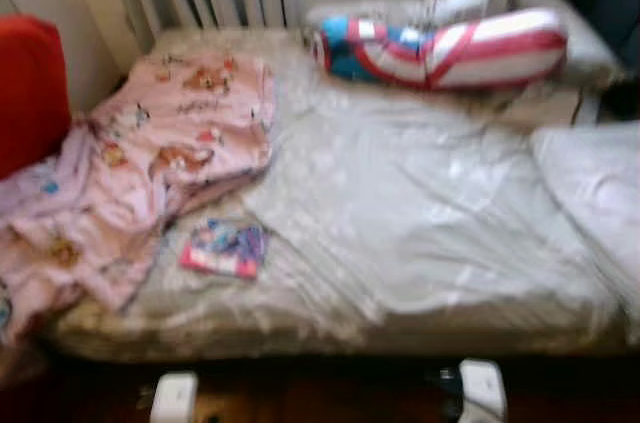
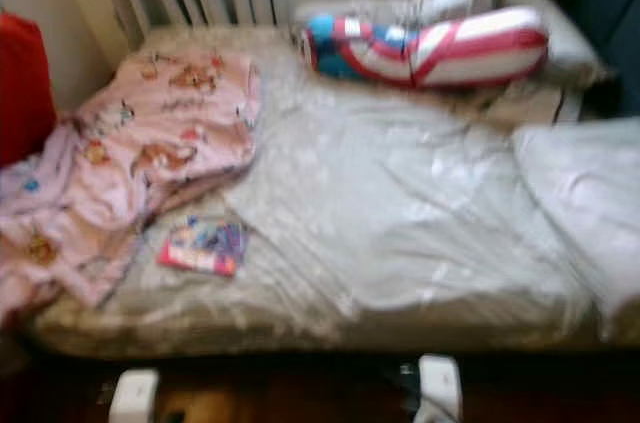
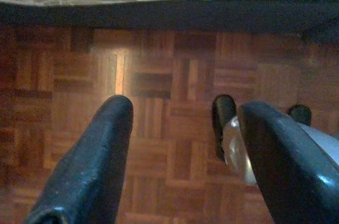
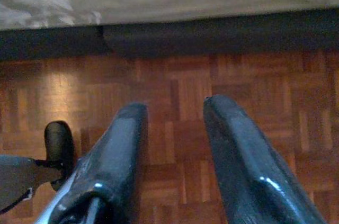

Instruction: Clean up the room

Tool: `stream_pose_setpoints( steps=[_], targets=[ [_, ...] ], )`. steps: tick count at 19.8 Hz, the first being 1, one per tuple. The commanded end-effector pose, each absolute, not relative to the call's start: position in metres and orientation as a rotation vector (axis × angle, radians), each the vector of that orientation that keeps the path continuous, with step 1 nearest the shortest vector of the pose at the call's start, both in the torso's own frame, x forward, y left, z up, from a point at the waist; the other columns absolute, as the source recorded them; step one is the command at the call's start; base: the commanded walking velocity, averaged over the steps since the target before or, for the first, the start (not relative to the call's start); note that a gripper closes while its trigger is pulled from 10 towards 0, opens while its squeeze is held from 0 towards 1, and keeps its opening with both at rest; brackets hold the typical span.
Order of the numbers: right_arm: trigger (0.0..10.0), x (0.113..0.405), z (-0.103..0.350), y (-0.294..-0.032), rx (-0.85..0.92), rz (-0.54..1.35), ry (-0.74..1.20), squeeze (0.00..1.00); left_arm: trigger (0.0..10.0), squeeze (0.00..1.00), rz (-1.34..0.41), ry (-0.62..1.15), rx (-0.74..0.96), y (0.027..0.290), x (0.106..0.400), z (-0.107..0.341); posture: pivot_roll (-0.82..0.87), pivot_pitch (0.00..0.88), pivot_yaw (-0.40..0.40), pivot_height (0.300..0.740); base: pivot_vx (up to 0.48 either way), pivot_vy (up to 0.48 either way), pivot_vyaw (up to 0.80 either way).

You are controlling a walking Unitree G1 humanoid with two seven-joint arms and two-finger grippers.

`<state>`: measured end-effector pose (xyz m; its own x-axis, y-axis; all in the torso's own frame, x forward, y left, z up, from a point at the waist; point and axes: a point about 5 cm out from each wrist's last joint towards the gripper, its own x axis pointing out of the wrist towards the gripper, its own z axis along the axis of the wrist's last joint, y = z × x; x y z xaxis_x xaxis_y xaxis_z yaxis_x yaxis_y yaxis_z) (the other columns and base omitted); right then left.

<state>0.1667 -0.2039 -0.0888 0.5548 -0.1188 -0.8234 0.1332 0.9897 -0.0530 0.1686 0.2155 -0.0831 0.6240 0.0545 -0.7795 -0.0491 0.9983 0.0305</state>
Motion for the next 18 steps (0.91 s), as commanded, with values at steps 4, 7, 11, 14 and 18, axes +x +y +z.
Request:
stream_pose_setpoints(
  steps=[4, 7, 11, 14, 18],
  targets=[
    [10.0, 0.1651, -0.0903, -0.1992, 0.026, -0.144, 0.980, 0.00, 10.0, 0.00, 0.069, 0.904, 0.023, 0.2223, 0.1648, -0.0833, 0.00, 0.092, 0.007, 0.740, 0.000, 0.378, 0.00],
    [10.0, 0.1651, -0.0904, -0.1990, 0.025, -0.142, 0.980, 0.00, 10.0, 0.00, 0.077, 0.909, 0.025, 0.2288, 0.1622, -0.0829, 0.00, 0.095, 0.007, 0.740, 0.000, 0.377, 0.00],
    [10.0, 0.1651, -0.0904, -0.1993, 0.022, -0.139, 0.981, 0.00, 10.0, 0.00, 0.081, 0.919, 0.025, 0.2286, 0.1602, -0.0840, 0.00, 0.095, 0.006, 0.740, 0.000, 0.379, 0.00],
    [10.0, 0.1652, -0.0904, -0.1991, 0.022, -0.139, 0.981, 0.00, 10.0, 0.00, 0.079, 0.920, 0.023, 0.2270, 0.1612, -0.0841, 0.00, 0.095, 0.006, 0.740, 0.000, 0.379, 0.00],
    [10.0, 0.1650, -0.0905, -0.1989, 0.020, -0.135, 0.981, 0.00, 10.0, 0.00, 0.079, 0.911, 0.022, 0.2281, 0.1628, -0.0830, 0.00, 0.096, 0.006, 0.740, 0.000, 0.376, 0.00]
  ],
)
